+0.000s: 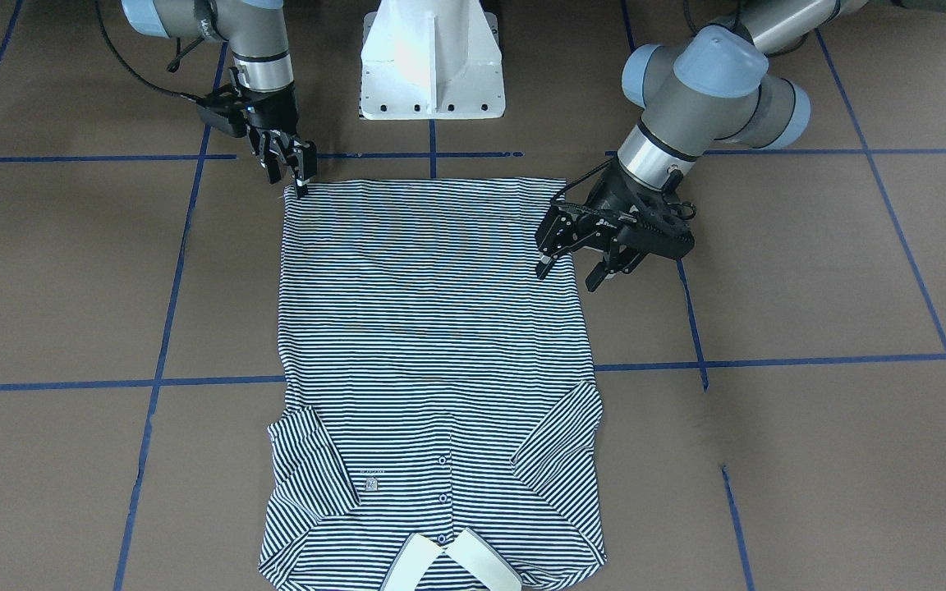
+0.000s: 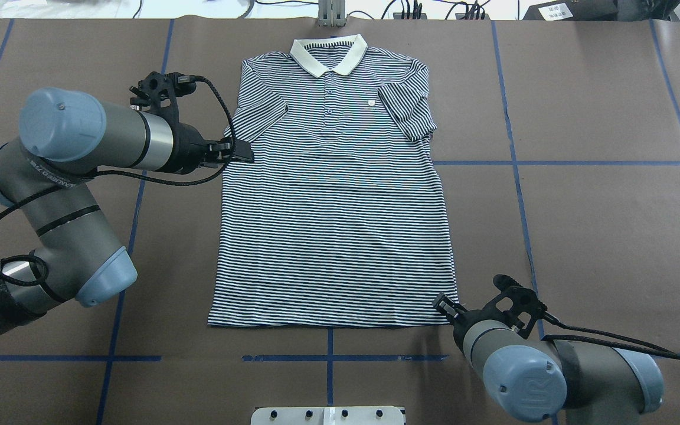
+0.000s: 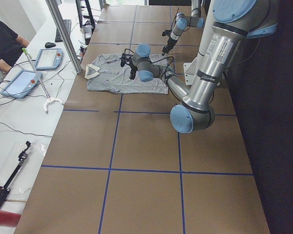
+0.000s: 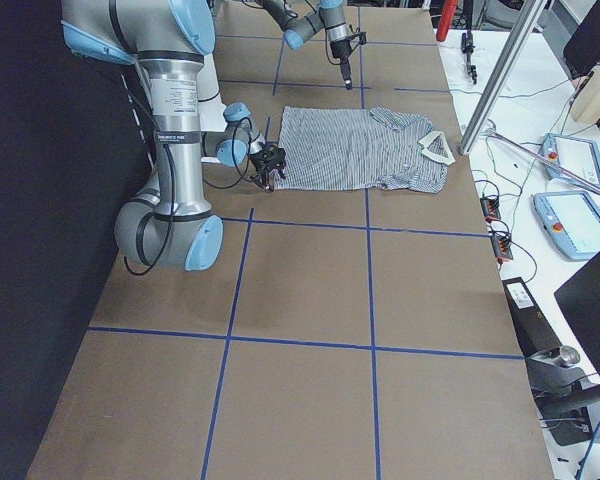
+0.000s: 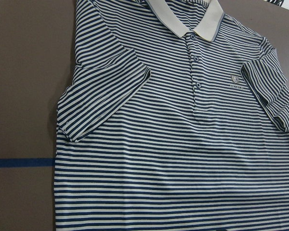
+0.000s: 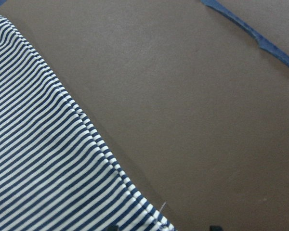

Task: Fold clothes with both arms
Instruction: 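Grasp the hem corner with the right gripper while the left gripper moves toward the hem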

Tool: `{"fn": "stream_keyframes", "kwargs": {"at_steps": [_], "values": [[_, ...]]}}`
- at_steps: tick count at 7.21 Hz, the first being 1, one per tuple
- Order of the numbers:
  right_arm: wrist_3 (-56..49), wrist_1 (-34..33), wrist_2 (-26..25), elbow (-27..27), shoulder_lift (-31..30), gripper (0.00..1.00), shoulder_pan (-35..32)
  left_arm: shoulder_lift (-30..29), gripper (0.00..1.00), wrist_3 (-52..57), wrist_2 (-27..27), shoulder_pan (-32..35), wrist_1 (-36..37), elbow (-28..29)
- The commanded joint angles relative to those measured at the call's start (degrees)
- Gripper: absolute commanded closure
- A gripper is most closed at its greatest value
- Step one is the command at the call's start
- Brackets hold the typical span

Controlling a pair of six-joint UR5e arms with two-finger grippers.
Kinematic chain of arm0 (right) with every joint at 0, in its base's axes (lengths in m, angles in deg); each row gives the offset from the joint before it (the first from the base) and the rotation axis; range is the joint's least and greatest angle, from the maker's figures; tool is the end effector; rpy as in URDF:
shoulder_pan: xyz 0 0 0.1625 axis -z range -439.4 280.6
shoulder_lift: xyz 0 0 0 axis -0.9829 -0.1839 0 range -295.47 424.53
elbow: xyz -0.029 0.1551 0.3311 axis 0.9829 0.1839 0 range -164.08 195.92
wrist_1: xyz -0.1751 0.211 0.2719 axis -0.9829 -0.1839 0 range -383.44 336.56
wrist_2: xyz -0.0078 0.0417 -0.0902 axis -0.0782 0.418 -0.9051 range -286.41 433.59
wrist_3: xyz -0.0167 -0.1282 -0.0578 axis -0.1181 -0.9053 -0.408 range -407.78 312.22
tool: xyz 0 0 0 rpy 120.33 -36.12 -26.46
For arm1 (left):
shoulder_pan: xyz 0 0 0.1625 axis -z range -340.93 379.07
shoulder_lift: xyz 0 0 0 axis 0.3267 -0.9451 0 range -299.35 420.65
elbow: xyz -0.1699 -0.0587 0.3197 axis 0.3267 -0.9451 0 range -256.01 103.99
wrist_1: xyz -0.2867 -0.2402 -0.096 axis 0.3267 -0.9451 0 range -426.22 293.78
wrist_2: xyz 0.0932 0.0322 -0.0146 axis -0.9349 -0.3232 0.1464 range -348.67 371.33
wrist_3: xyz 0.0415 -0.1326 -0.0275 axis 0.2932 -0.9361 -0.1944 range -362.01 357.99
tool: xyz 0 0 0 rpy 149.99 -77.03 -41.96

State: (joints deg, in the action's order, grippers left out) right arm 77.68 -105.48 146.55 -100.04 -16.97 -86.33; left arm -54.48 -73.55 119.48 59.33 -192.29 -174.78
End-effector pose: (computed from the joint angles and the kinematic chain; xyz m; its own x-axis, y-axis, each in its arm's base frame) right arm -0.4932 -0.2360 0.3529 0.4162 0.6093 0.6750 -0.6787 0.7021 -0.2153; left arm 0.4133 -0.4669 0.2449 0.3717 0.0796 -0.9249 0.2878 0.9373 0.1963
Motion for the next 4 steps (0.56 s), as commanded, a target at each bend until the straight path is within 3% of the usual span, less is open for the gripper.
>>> {"fn": "stream_keyframes", "kwargs": {"at_steps": [1,4], "values": [[-0.04,-2.25,0.25,0.48,1.79,0.30,-0.54,0.09,0.18,-0.09,-0.04,0.00,0.03,-0.20],[-0.04,-2.43,0.17,0.74,1.43,0.34,-0.63,0.44,0.17,-0.09,-0.04,0.00,0.03,-0.28]]}}
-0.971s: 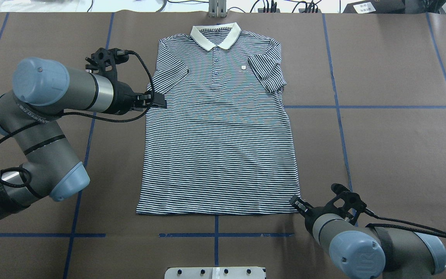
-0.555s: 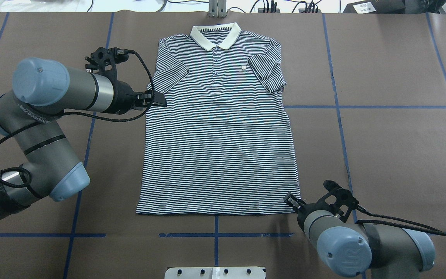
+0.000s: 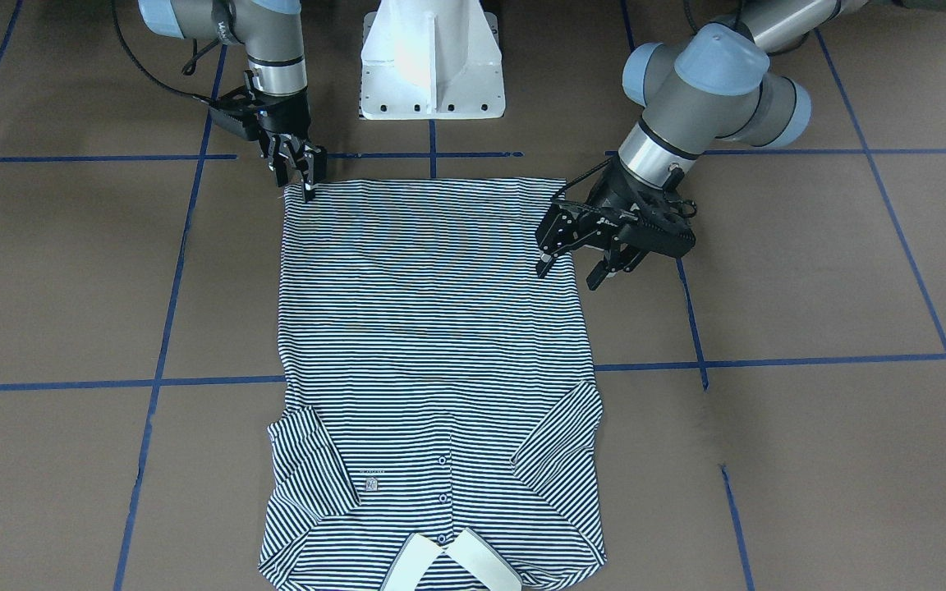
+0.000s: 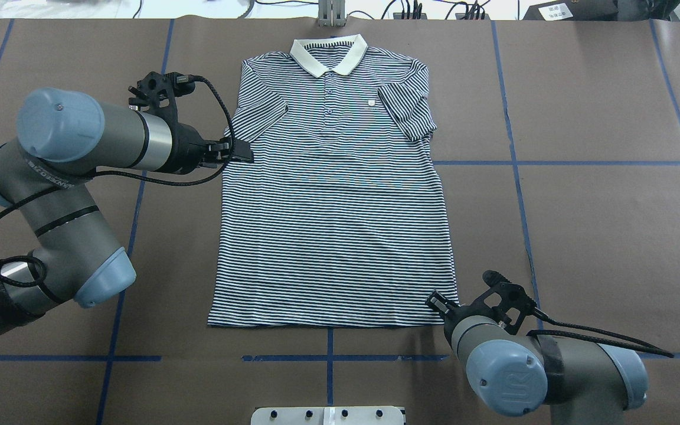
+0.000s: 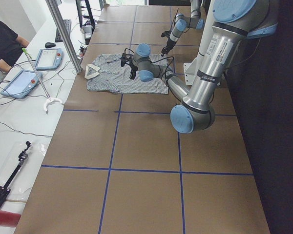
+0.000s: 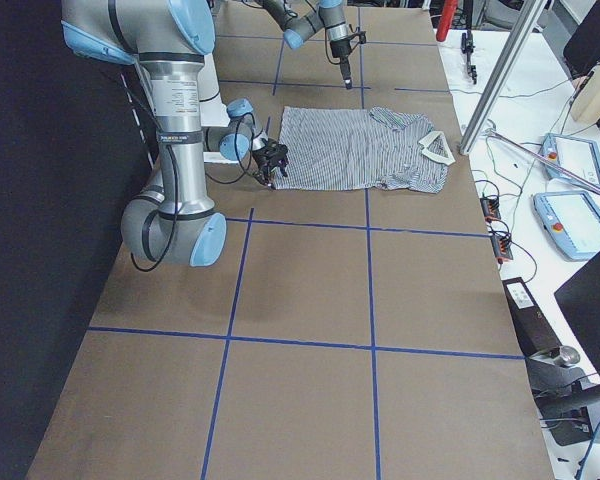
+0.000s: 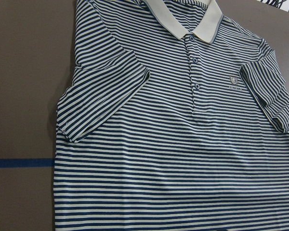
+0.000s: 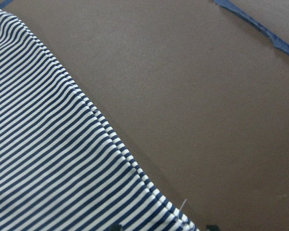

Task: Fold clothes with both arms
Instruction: 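Grasp the hem corner with the right gripper while the left gripper moves toward the hem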

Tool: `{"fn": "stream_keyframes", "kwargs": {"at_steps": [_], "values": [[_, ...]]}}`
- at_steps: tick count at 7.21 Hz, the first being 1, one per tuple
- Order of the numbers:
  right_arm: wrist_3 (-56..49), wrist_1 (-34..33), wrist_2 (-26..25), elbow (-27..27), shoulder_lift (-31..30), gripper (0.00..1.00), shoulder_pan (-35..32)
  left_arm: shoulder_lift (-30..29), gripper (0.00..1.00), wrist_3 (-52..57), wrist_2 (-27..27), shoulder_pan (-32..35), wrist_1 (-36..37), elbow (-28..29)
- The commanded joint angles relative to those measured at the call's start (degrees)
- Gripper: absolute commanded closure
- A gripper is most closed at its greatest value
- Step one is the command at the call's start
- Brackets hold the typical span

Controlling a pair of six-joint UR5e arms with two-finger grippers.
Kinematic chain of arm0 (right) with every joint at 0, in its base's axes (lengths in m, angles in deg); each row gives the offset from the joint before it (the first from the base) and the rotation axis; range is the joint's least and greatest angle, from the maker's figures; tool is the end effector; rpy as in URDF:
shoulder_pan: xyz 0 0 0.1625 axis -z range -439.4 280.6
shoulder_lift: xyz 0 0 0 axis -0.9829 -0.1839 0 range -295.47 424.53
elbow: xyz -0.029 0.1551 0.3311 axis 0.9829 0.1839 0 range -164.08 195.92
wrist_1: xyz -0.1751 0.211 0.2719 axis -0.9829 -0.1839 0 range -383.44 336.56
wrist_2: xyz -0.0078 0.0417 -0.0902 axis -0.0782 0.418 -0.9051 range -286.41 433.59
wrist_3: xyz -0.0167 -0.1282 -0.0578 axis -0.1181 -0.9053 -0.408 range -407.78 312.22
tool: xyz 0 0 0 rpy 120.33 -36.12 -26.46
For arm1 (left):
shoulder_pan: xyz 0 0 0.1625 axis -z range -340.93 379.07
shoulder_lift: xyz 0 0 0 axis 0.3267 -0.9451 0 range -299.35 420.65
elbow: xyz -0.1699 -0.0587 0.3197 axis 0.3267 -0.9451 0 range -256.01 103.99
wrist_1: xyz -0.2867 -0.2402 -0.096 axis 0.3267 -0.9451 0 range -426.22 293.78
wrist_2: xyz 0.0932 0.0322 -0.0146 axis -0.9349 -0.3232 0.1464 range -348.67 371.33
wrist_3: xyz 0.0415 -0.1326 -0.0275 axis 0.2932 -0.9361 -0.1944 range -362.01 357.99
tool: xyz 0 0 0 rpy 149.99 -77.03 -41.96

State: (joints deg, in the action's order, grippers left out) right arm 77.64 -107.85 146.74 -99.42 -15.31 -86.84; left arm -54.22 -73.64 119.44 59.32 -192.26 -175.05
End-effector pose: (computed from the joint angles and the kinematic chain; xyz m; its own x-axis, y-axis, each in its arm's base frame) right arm -0.4971 -0.2407 0.3497 0.4278 0.6152 0.6622 -0.6879 0.6969 -0.2030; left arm 0.4122 -0.4659 0.2456 0.3716 0.0779 -0.9251 0.2888 0.9373 0.1950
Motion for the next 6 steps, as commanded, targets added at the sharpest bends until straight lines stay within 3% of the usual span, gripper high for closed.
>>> {"fn": "stream_keyframes", "kwargs": {"at_steps": [1,3,4,5,6], "values": [[0.00,-0.84,-0.02,0.11,-0.23,0.36,-0.12,0.18,0.17,0.00,0.00,0.00,0.00,-0.02],[0.09,-2.51,-0.11,-0.24,-0.32,0.52,-0.21,0.18,0.17,0.00,0.09,-0.09,0.00,0.07],[0.09,-2.51,-0.03,-0.15,-0.32,0.85,-0.21,0.18,0.17,0.00,0.17,-0.09,-0.09,0.15],[0.09,-2.51,-0.02,-0.15,-0.06,1.00,-0.12,0.18,0.17,0.00,0.17,0.00,-0.09,0.16],[0.09,-2.43,0.50,-0.33,0.38,1.00,-0.12,0.18,0.17,-0.09,0.17,0.00,-0.09,-0.02]]}}
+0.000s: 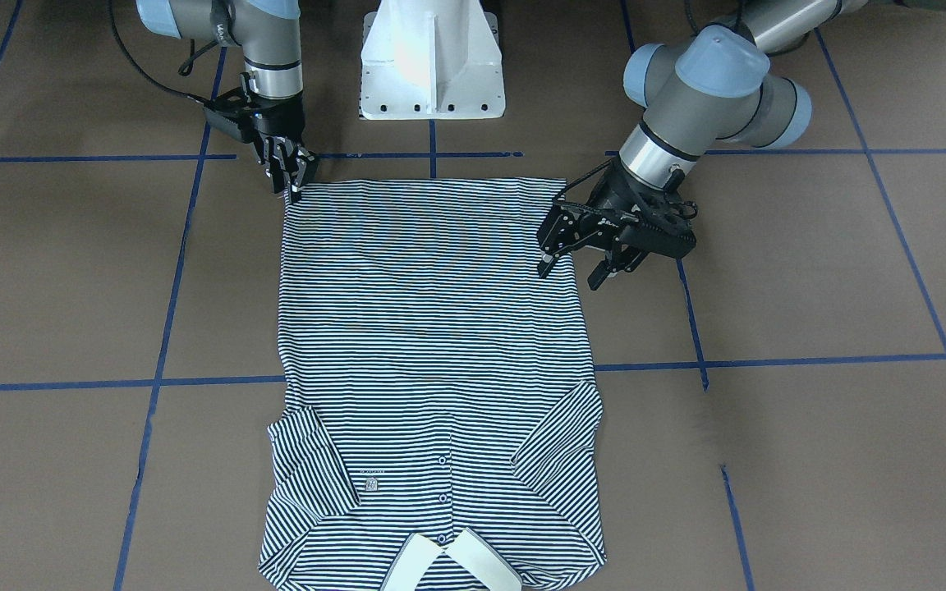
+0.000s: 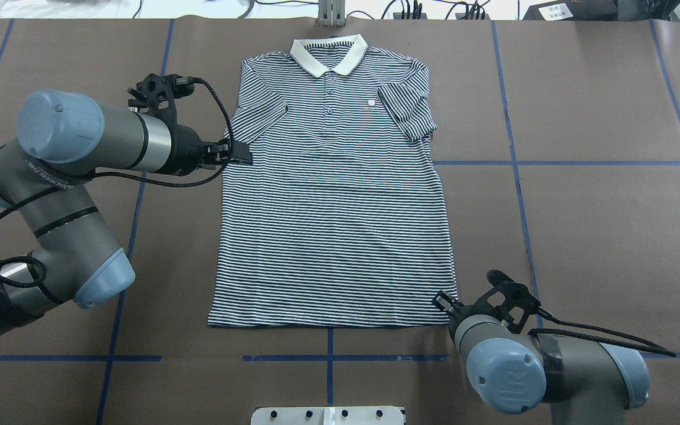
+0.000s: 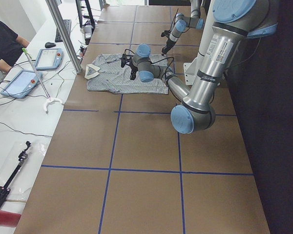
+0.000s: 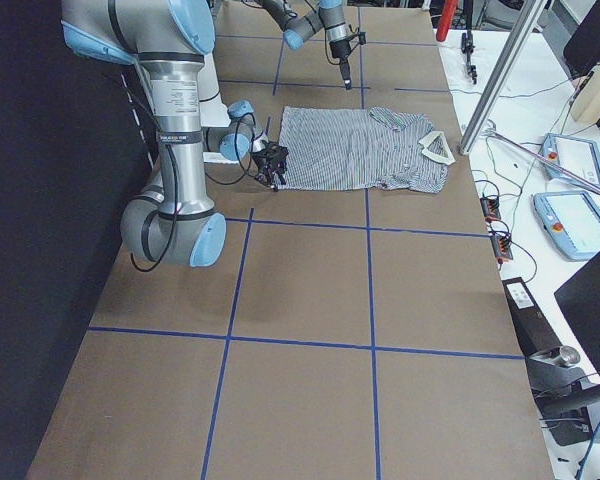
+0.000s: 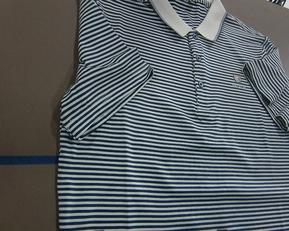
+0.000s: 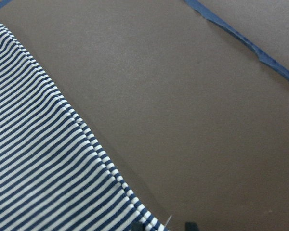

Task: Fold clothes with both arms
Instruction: 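Grasp the hem corner with the right gripper while the left gripper moves toward the hem, then lower the left gripper and grasp the other hem corner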

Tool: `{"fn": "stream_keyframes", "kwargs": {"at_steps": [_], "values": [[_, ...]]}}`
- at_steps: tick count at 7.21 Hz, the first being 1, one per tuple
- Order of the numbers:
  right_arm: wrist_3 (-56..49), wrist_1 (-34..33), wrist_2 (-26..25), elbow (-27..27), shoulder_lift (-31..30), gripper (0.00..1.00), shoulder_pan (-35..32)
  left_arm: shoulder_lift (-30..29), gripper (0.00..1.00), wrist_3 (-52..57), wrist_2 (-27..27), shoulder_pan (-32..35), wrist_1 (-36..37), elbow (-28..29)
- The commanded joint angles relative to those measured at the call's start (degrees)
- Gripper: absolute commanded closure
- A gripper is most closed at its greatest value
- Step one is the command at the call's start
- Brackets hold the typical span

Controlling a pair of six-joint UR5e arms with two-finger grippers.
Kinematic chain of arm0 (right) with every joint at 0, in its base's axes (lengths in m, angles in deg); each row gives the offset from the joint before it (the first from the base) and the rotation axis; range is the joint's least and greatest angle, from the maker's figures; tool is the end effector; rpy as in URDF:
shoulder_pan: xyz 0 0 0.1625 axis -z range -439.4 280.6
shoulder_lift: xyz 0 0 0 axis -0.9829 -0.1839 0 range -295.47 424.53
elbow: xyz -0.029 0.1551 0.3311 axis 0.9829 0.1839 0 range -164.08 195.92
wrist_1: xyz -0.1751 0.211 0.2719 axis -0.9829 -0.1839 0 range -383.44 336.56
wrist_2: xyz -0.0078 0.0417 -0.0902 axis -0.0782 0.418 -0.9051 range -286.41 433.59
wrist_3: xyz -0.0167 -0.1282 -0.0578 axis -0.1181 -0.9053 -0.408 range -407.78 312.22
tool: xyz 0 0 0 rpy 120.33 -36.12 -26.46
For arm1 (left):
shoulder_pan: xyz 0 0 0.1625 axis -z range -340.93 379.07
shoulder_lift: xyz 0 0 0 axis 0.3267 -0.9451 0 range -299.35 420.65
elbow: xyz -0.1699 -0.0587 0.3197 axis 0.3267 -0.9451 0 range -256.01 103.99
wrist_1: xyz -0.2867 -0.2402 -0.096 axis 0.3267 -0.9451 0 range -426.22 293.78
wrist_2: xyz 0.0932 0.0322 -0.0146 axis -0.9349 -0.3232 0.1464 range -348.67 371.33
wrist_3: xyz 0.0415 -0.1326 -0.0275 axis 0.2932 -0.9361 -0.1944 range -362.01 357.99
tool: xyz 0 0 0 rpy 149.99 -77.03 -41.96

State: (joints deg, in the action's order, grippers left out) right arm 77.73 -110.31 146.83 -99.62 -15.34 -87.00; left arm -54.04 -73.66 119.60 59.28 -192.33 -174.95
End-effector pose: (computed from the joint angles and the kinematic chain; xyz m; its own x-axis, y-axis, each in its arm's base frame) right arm -0.4941 -0.2416 0.3554 0.4513 0.6212 0.6406 -0.6974 0.6934 -0.1812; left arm 0.4127 -0.4654 0.2481 0.3733 0.0760 -0.9246 0.2854 0.9389 0.1924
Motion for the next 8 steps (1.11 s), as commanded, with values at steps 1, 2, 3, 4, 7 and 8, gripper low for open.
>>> {"fn": "stream_keyframes", "kwargs": {"at_steps": [1,2,3,4,7,8], "values": [[0.00,0.04,0.59,-0.12,0.68,1.00,0.21,0.00,0.17,-0.07,-0.08,0.04,0.07,-0.20],[0.00,0.04,0.59,-0.12,0.59,1.00,0.12,0.00,0.17,-0.85,-0.08,-0.05,-0.01,-0.38],[0.00,0.04,0.68,-1.69,0.59,1.00,-0.49,-0.26,0.17,-3.29,-0.16,-0.13,0.07,-0.90],[-0.17,0.04,0.76,-4.84,-0.11,1.00,-0.93,0.00,0.17,-8.63,-1.03,-2.31,0.42,-2.91],[-0.52,0.04,1.99,-5.40,-0.38,1.00,-2.43,9.12,0.21,-18.85,-17.99,-17.95,9.34,-14.41],[-0.52,-0.05,2.00,-5.40,-0.29,1.00,-2.43,11.75,0.21,-22.96,-18.62,-20.06,11.65,-15.40]]}}
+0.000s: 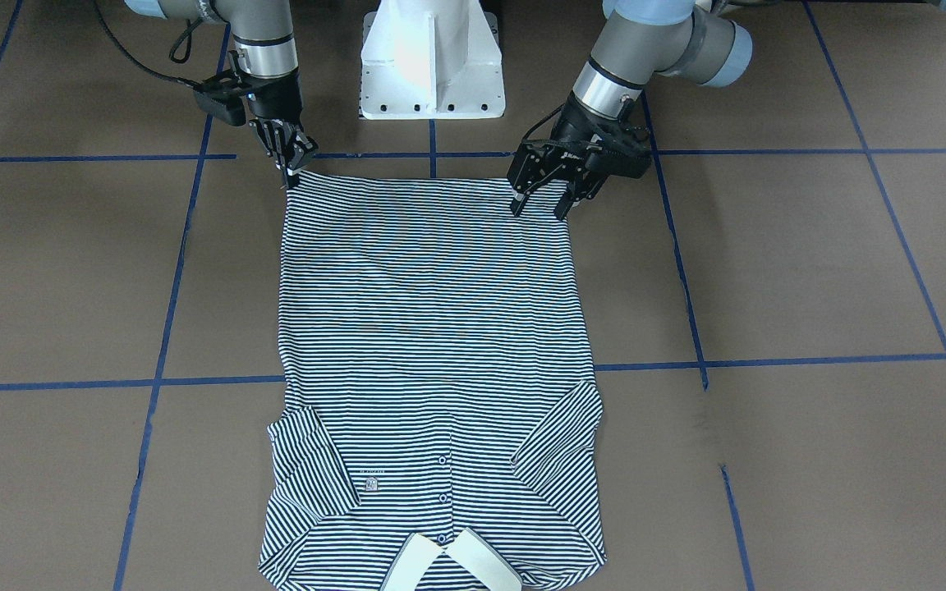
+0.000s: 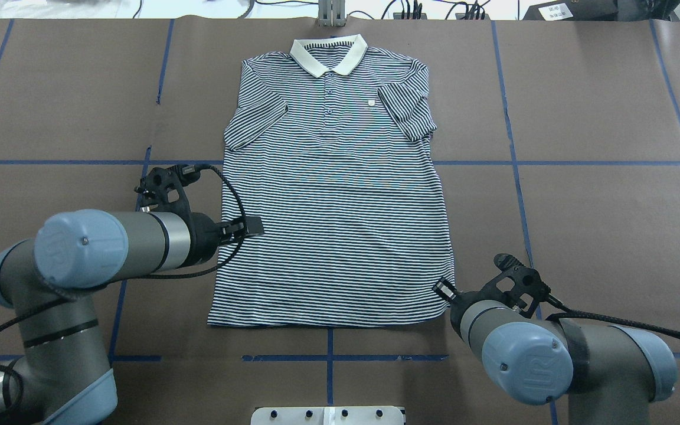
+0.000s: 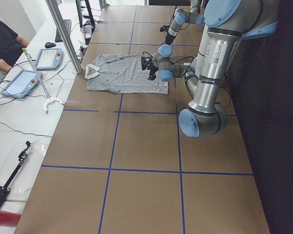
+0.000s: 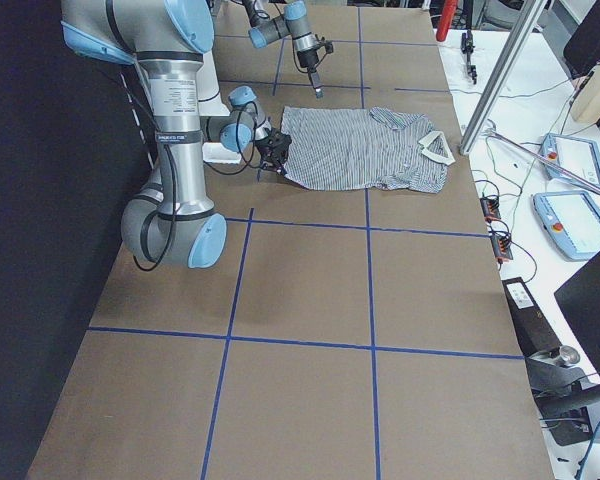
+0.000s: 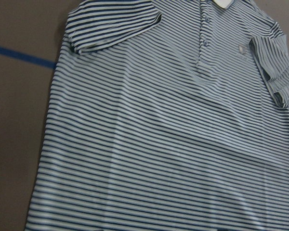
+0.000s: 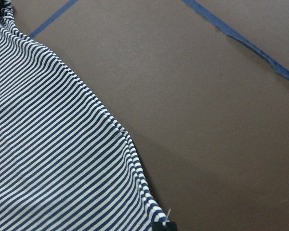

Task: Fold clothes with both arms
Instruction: 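Lower the left gripper and grasp the other hem corner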

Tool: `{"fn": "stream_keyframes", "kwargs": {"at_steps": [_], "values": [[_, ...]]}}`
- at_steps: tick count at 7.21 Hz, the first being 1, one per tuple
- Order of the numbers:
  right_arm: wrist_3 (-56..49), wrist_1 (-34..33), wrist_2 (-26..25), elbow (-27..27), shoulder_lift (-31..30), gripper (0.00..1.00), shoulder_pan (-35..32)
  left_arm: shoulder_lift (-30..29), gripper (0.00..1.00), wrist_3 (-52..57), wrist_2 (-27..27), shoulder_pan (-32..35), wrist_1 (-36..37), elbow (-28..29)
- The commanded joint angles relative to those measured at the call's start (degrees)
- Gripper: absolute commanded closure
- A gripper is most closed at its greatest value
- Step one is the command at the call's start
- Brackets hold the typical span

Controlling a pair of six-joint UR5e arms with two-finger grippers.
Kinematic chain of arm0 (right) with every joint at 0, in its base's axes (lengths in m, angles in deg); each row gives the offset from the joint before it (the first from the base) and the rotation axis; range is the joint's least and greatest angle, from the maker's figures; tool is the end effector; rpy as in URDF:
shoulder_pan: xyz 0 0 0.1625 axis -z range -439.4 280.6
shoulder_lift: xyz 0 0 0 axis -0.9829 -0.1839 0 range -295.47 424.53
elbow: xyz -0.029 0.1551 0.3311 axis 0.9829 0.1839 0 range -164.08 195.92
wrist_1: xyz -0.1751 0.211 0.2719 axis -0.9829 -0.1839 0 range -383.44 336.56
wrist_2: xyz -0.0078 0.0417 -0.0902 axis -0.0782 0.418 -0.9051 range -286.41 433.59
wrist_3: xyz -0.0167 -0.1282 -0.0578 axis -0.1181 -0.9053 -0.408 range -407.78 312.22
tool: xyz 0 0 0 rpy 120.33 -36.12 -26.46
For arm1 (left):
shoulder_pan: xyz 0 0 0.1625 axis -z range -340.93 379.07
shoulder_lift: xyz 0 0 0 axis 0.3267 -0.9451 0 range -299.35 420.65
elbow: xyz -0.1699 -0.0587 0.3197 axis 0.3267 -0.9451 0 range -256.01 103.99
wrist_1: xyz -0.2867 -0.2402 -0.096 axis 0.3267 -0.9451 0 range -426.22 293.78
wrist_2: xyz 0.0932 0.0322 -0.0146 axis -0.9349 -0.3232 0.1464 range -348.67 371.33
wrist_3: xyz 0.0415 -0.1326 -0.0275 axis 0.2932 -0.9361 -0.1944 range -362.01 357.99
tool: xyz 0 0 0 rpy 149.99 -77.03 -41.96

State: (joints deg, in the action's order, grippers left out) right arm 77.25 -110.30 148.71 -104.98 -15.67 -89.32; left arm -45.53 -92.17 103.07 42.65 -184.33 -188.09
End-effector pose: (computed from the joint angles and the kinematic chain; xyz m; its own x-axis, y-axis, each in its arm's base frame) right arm -0.4673 -0.2539 0.3173 0.3857 0.6306 0.6735 -0.6874 0.6833 -0.2460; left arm 0.4583 -0.3408 0.2558 0.3663 -0.1628 -0.9161 0.3753 0.9268 -0.0147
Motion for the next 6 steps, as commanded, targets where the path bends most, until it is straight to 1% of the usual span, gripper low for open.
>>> {"fn": "stream_keyframes", "kwargs": {"at_steps": [1,3,5,6], "values": [[-0.05,0.02,0.11,-0.04,0.04,1.00,-0.10,5.00,0.21,-4.93,-3.48,-5.28,3.85,-2.44],[-0.05,-0.06,0.20,-0.04,0.12,1.00,-0.10,6.33,0.21,-5.46,-3.76,-8.09,4.38,-2.09],[-0.05,0.02,0.20,-0.04,-0.05,1.00,-0.01,6.25,0.24,-5.46,-3.76,-9.16,7.18,-1.65],[-0.05,-0.06,0.20,-0.04,-0.05,1.00,-0.01,6.34,0.25,-5.46,-3.76,-9.60,7.28,-1.48]]}}
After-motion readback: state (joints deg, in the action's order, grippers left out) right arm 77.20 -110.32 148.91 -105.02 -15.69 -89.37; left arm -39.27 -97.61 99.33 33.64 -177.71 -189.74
